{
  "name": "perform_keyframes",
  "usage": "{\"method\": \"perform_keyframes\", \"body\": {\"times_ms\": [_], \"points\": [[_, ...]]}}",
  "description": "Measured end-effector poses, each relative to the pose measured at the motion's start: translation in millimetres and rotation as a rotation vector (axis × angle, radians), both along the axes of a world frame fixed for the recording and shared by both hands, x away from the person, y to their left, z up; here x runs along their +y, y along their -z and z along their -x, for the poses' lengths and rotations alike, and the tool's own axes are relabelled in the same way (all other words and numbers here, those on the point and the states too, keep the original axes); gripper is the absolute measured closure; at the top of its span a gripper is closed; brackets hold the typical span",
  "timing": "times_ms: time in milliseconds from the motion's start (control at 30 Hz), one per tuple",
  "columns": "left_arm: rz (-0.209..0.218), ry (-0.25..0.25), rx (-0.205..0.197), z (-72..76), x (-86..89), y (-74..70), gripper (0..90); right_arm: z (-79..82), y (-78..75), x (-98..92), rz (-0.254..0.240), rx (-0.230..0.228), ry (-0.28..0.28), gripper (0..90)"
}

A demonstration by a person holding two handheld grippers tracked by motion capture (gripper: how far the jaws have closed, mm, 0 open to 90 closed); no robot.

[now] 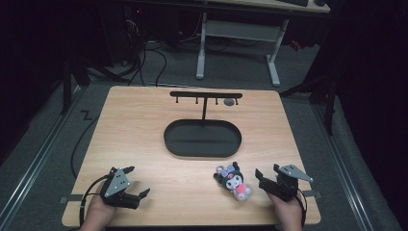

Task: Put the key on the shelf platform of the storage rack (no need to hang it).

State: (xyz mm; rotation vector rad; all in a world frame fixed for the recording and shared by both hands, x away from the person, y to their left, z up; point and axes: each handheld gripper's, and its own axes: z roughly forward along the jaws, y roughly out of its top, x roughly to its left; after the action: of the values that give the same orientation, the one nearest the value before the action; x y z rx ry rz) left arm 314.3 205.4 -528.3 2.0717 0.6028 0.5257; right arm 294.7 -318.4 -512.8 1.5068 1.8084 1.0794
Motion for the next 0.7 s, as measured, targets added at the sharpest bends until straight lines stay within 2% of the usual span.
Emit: {"method": "perform_keyframes", "body": {"times_ms": [67,133,500,700], "points": [[0.001,-0.001,0.000,-0.2,0.4,0.1,6.1,-0.6,-0.4,0.0,-0.020,-0.005,0.008,19.4],[0.000,-0.002,-0.002,-0.5,0.8,0.4,6.0,-1.1,-0.4,-1.0,-0.018,-0.016,0.006,19.0],[-0.005,0.003,0.000,-0.6,-0.4,0.5,6.0,-2.2,2.1,-0.9,-0.011,-0.009,-0.010,17.9],[-0.008,0.007,0.003,-0.9,-1.5,1.0,6.1,-4.3,4.8,0.8,-0.015,0.015,-0.028,15.7]]}}
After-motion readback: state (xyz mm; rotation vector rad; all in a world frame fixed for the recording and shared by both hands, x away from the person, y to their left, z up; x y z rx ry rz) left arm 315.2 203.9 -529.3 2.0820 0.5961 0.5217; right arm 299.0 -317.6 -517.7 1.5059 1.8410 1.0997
